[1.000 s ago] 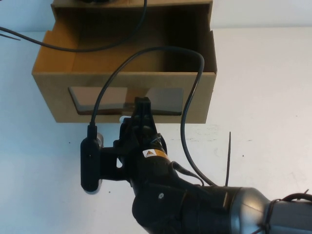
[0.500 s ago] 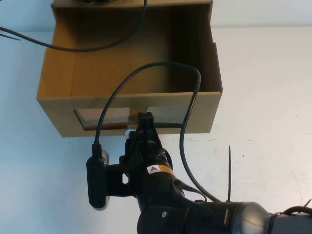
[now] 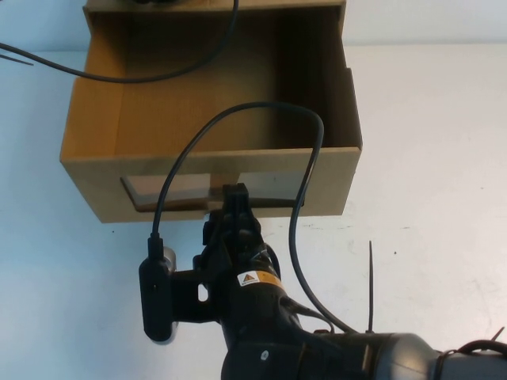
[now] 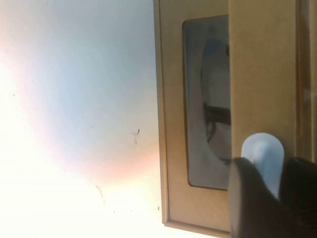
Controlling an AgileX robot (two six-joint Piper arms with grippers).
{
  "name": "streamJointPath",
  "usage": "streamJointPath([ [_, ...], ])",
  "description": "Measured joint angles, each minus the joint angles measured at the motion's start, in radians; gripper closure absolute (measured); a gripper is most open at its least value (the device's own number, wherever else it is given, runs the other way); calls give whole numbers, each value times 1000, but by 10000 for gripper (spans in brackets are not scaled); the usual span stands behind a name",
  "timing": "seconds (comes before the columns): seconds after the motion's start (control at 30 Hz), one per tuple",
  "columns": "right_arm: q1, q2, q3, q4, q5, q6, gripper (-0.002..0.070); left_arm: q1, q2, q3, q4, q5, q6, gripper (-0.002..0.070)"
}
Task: Open the shoe box
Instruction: 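Pull the top drawer of the cardboard box fully open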
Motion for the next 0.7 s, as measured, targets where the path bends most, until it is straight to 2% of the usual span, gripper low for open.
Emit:
streamJointPath([
  [0.13,0,0,0,0,0,0,463,0,4,-49,26,36,5,679],
  [0.27,2,0,0,0,0,-6,355,0,17,-136,72,101,-7,678],
  [0.4,18,0,0,0,-4,-77,262,0,16,-218,85,156,-50,678],
  [0.7,80,-57,0,140,23,-123,234,3,-84,-249,187,178,-129,679],
])
